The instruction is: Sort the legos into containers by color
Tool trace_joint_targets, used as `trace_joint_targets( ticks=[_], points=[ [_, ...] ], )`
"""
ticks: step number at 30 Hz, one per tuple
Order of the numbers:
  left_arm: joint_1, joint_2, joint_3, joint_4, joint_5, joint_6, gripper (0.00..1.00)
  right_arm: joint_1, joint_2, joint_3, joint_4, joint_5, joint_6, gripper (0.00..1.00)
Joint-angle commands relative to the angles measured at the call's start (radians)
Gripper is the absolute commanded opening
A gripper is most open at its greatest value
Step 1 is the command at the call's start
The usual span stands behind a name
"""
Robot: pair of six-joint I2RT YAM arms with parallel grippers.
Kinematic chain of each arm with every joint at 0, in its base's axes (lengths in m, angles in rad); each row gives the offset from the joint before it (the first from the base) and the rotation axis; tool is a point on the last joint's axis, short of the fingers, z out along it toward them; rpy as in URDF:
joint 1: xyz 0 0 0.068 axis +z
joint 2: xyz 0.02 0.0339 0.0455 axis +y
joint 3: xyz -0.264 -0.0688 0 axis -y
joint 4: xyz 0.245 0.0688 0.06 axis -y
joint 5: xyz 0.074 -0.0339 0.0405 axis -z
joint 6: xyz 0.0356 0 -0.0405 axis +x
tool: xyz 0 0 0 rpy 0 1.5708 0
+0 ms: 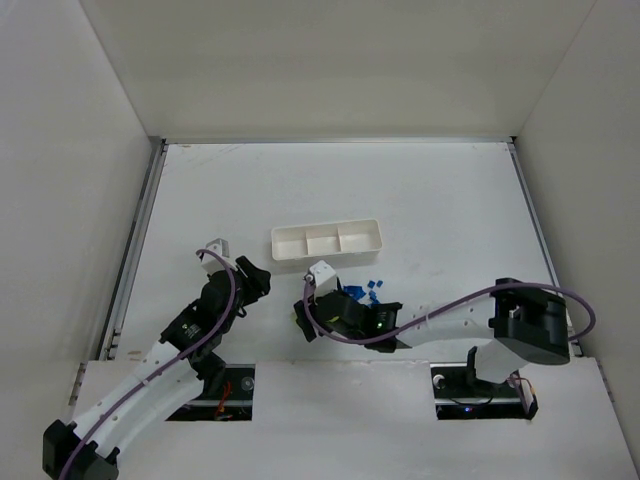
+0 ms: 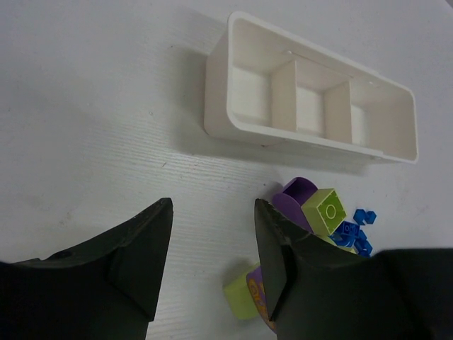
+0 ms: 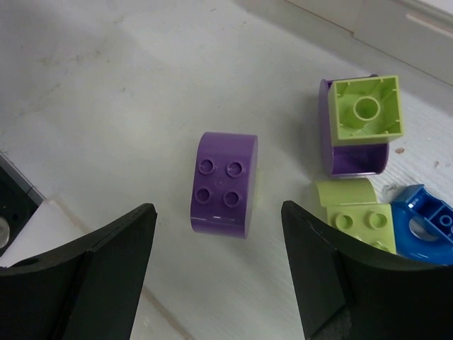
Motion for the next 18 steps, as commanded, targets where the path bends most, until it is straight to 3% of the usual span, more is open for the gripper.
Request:
trace_joint_targets(
  ticks=[1,7,13,18],
  points=[
    [0.005,-0.008,0.018,0.010,0.011,-0.003,0.48,0.007,0.050,0.052,0.080,-0.006,-0.010,0.76],
    [0.000,-0.005,0.016,0.008,0.012,-0.003,0.48,-0.004,0.122,0.073,0.081,0.003,0.001,0.65],
    [-0.004,-0.016,0.009,0.022,0.023,-0.008,0.48,-0.008,0.123,0.060,0.112,0.018,0.024,0.34],
    [-0.009,-0.036,0.021,0.025,0.052,-0.009,0.51,-0.011,0.070,0.050,0.112,0.037,0.043,0.25]
  ],
)
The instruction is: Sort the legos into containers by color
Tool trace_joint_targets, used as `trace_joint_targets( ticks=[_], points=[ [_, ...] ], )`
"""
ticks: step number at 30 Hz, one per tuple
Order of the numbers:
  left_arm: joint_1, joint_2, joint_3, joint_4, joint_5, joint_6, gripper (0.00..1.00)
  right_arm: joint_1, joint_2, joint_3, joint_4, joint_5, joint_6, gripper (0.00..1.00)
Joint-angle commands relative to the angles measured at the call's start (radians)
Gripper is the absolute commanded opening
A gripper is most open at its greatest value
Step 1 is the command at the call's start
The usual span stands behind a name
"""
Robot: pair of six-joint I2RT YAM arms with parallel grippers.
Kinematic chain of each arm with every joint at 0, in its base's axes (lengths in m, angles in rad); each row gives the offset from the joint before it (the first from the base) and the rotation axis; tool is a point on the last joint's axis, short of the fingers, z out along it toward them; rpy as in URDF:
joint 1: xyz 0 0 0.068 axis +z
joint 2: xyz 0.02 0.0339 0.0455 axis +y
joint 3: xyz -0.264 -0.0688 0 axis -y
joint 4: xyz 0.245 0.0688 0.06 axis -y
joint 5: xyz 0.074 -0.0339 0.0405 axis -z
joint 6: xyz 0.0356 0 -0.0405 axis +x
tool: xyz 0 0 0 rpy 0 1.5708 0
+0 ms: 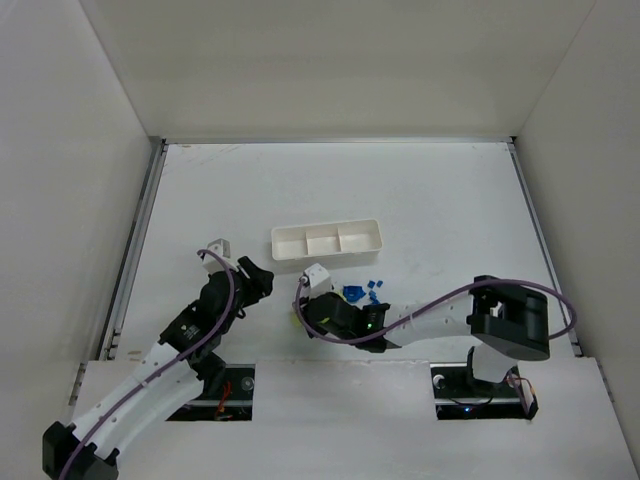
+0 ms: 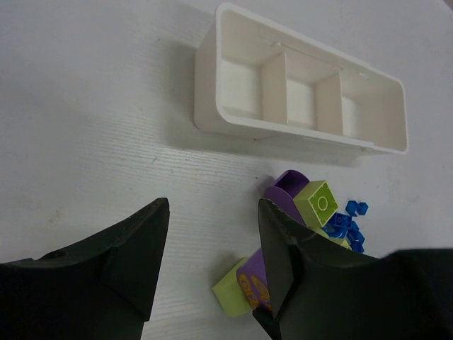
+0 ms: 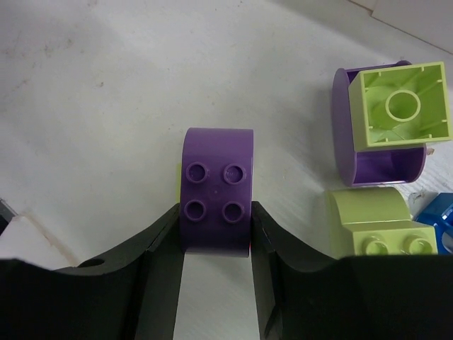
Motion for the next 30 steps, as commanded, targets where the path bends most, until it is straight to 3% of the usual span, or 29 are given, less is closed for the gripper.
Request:
trace_joint_targets(
  ticks=[1,7,11,17,23,30],
  points=[
    [-0.005,-0.034,0.023,0.028,0.026,-0.013,0.52,-0.007,-0.082,0.011,0.065,0.036,0.022,0.25],
    [0.001,-0.085,0.085,0.071,0.081,-0.030,0.56,-0.105,-0.329,-0.059,0.065,-0.005,0.115,0.25],
    [-0.028,-0.085,0.092,0.213,0.123,-0.028,0.58,-0.269,-0.462,-0.101,0.076,-0.179,0.285,0.26],
    [-0.106,-0.020,0.052,0.449,0.164,-0.076,0.58,-0.403,-0.507,-0.129,0.142,-0.390,0.448,0.25],
    [-0.178,0.062,0.010,0.640,0.157,-0.162,0.59,-0.448,-0.512,-0.175,0.269,-0.478,0.572,0.25],
    [-0.188,0.155,-0.017,0.763,0.180,-0.267,0.72,-0.469,-0.501,-0.225,0.429,-0.511,0.683,0.26]
  ],
)
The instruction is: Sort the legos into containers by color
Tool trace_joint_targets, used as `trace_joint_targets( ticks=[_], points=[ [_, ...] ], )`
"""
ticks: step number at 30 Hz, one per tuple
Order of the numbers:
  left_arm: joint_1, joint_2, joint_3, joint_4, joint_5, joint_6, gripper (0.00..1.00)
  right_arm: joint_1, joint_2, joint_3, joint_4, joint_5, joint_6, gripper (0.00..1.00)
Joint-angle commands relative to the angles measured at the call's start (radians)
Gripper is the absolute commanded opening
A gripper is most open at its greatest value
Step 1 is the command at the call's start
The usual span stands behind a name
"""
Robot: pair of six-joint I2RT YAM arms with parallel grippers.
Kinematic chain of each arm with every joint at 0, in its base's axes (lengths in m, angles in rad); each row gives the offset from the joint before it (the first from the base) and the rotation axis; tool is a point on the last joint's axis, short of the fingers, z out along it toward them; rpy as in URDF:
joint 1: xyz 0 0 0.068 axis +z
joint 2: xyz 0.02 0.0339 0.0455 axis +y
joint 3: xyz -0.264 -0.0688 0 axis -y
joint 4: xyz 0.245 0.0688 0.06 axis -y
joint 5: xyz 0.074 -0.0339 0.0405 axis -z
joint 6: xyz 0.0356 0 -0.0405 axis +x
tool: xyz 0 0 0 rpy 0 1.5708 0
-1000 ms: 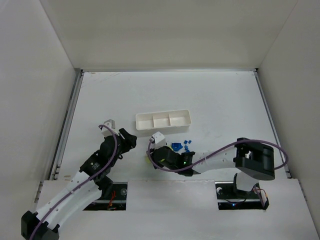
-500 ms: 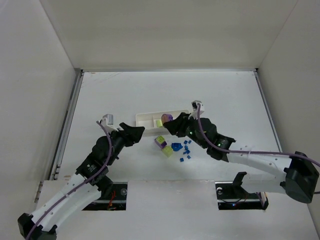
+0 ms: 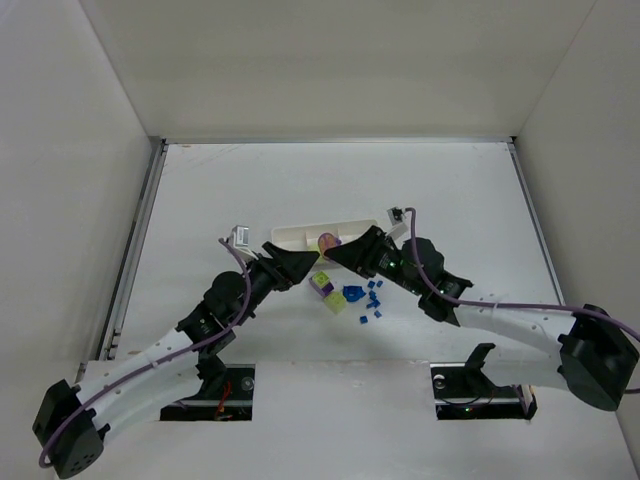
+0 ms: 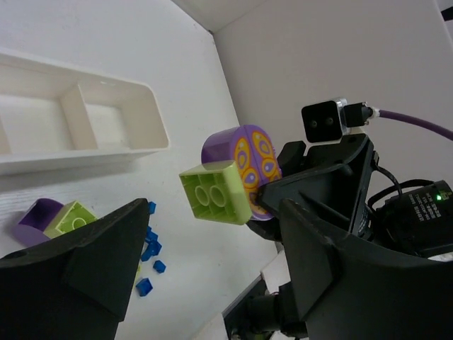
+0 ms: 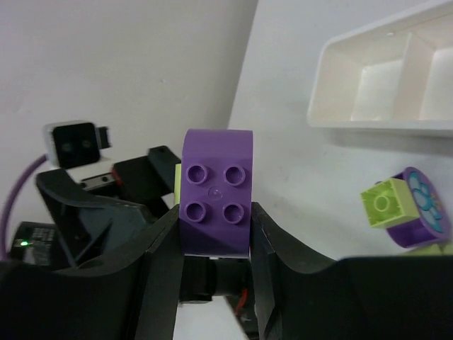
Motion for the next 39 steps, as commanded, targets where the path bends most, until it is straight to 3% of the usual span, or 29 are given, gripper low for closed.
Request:
trace_joint_targets(
  ticks=[1,12,24,29,39],
  points=[
    [0.005,0.012,-0.017,0.152,0.026,-0.091,0.73,-0.012,0.001,-0.012,0.187,-0.041,0.089,0.26],
    [0.016,0.075,-0.098,0.391,0.006,-0.280,0.73,-0.009,0.102,-0.012,0.375,-0.036,0.183,0.27],
    [0.057,0.075,-0.120,0.494,-0.044,-0.352,0.71,0.019,0.168,-0.017,0.464,-0.015,0.226,0.27],
    [0.059,0.112,-0.107,0.511,-0.038,-0.356,0.68,0.028,0.197,-0.011,0.500,-0.019,0.236,0.27],
    [0.074,0.118,-0.126,0.521,-0.043,-0.356,0.50,0.028,0.200,-0.056,0.553,0.004,0.249,0.27]
  ],
)
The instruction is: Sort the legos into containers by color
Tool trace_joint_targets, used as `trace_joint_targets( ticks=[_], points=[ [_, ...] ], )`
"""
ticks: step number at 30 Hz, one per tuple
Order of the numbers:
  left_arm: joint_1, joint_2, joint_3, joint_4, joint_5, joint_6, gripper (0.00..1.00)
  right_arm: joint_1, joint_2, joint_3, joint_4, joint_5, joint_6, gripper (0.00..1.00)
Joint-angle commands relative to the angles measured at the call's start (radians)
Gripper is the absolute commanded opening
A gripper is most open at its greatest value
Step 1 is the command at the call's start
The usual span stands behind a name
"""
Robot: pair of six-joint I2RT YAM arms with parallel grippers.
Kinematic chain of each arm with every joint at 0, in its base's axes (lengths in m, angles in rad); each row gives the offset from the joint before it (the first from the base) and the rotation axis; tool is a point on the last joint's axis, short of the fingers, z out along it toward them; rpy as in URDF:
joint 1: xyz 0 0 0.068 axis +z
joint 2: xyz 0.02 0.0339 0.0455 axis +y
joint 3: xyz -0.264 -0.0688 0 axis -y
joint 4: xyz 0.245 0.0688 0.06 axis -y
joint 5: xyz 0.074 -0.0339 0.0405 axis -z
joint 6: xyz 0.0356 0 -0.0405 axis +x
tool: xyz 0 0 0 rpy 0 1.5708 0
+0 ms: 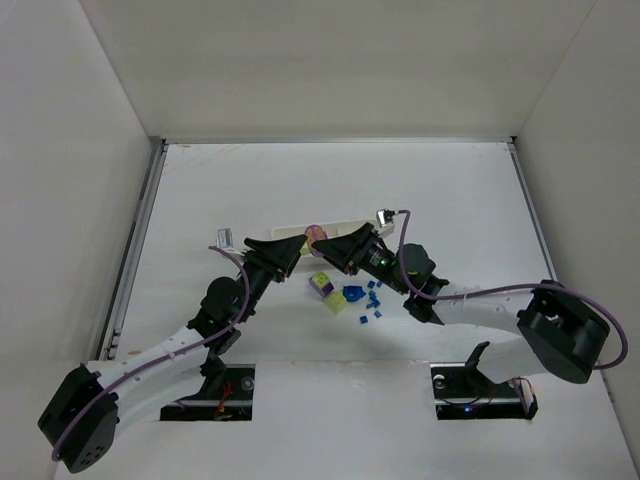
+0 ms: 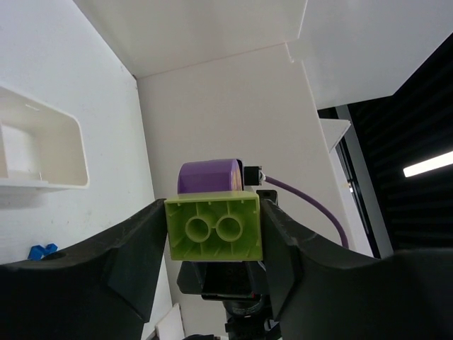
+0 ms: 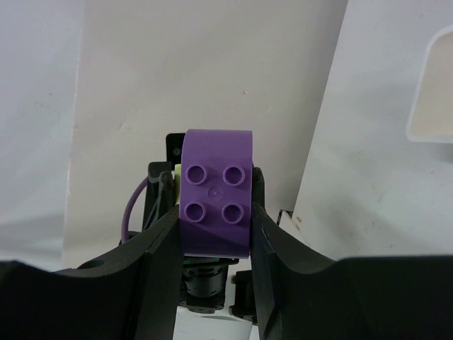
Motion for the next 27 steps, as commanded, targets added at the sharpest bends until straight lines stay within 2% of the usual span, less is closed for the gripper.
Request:
trace_joint_targets(
  ticks=[1,8,18,23,27],
  points=[
    [0.010,-0.004,-0.003,0.079,-0.004,0.001,0.48,0.004,-0.011,-0.024,0.088,0.023,0.003,0.27],
    [-0.006,0.014,-0.004,0.047,-0.007,0.054,0.40,-0.054,-0.081,-0.076,0.072,0.018,-0.013,0.27],
    [-0.003,0.022,0.042,-0.041,-0.016,0.146,0.38,-0.187,-0.231,-0.148,-0.015,-0.034,-0.070,0.27],
    [0.001,0.106,0.157,-0.136,0.010,0.249,0.38,-0.291,-0.268,-0.139,-0.144,-0.057,-0.191,0.27],
    [-0.045,0.258,0.293,-0.194,0.003,0.369,0.38,-0.336,-0.276,-0.124,-0.285,0.008,-0.320,0.27]
  ],
)
